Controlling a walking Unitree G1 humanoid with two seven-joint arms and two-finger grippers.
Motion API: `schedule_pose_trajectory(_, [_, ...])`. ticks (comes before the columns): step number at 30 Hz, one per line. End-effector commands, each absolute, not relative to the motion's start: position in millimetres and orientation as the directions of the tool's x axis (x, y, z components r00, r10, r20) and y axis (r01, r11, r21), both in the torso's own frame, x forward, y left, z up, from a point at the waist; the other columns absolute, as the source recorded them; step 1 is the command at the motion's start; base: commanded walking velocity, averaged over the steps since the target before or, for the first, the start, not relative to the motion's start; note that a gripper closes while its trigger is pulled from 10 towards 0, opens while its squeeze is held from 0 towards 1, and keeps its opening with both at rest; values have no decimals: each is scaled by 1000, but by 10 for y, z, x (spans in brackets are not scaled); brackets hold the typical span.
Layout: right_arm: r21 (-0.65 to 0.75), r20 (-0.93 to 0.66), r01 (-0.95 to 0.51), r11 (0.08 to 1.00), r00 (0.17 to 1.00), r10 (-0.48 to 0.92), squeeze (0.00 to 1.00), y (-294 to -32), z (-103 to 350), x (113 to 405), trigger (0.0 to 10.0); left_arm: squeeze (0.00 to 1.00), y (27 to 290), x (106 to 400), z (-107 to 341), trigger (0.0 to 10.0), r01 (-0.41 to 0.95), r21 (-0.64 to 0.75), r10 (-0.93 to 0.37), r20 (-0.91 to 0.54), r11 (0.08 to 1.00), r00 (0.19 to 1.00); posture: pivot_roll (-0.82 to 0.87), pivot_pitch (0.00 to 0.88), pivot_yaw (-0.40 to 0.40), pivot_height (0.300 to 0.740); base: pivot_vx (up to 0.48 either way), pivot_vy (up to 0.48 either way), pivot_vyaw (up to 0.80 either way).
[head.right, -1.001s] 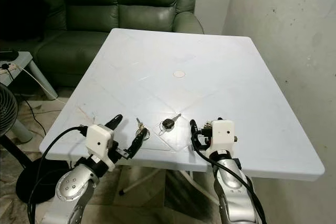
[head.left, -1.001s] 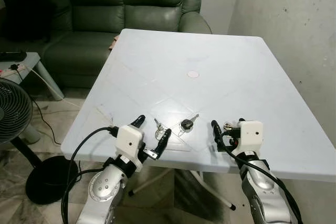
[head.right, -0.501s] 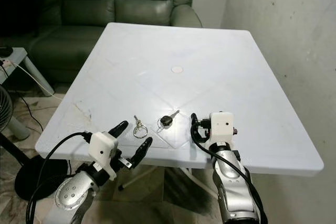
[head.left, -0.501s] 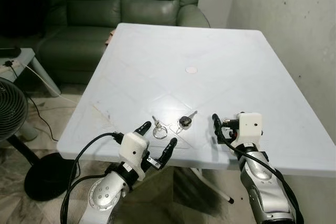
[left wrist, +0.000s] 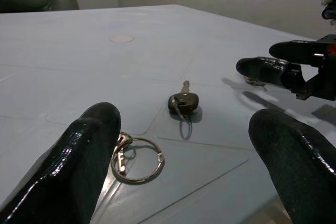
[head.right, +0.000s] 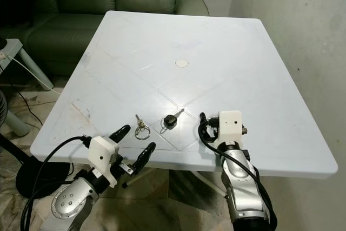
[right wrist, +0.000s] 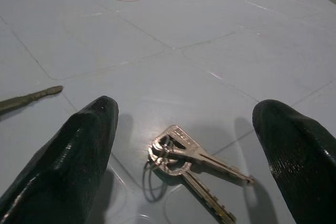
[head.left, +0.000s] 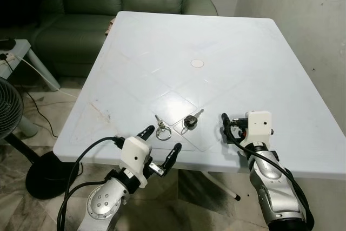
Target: Hang keys on a hook
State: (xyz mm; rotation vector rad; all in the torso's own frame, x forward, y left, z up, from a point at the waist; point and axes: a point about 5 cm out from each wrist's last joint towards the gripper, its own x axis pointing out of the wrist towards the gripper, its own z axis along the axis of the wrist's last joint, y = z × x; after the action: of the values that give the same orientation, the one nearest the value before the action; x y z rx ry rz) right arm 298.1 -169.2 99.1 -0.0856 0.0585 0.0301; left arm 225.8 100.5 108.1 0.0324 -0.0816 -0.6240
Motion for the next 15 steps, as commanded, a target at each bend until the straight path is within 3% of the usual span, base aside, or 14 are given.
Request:
schedule_pose_trajectory(1, [-94, -83, -23, 995, 996, 15, 0, -1722, 951, 2972, 6353, 0, 987, 2232, 1099, 10000, 593, 55, -596, 62, 803, 801, 41, 131, -3, 740, 0, 0, 0])
schedule_pose_trajectory(2, [-96, -86, -23, 995, 996, 15, 0, -1733, 939, 2959, 4549, 0, 971, 2220, 1100, 10000, 597, 55, -599, 61, 801, 798, 39, 132, -2, 740, 0, 0, 0])
schedule_pose_trajectory(4, [-99, -90, -24, 995, 996, 15, 0, -1743, 931, 2949, 4627, 0, 955, 2211, 1096, 10000, 601, 52, -603, 60, 798, 796, 38, 134, -2, 740, 0, 0, 0])
schedule_pose_trajectory(5, [-104, -93, -24, 994, 996, 15, 0, -1754, 924, 2942, 6627, 0, 938, 2200, 1093, 10000, 606, 47, -608, 58, 794, 792, 32, 136, 0, 740, 0, 0, 0])
schedule_pose_trajectory(9, [-110, -96, -29, 993, 995, 18, 0, -1785, 915, 2916, 6863, 0, 897, 2173, 1079, 10000, 615, 38, -616, 53, 787, 786, 27, 140, -1, 740, 0, 0, 0])
schedule_pose_trajectory(10, [-113, -96, -32, 993, 995, 21, 0, -1794, 914, 2907, 5412, 0, 886, 2168, 1077, 10000, 618, 36, -619, 53, 786, 784, 26, 140, -1, 740, 0, 0, 0])
schedule_pose_trajectory(12, [-118, -98, -36, 992, 995, 24, 0, -1805, 911, 2893, 5098, 0, 873, 2163, 1079, 10000, 621, 36, -622, 55, 783, 781, 26, 140, -1, 740, 0, 0, 0])
schedule_pose_trajectory(14, [-123, -97, -39, 992, 995, 27, 0, -1812, 910, 2880, 3608, 0, 860, 2168, 1087, 10000, 622, 35, -623, 55, 782, 780, 27, 141, -3, 740, 0, 0, 0])
schedule_pose_trajectory(15, [-123, -97, -39, 992, 995, 27, 0, -1812, 910, 2880, 3608, 0, 860, 2168, 1087, 10000, 622, 35, -623, 55, 782, 780, 27, 141, -3, 740, 0, 0, 0])
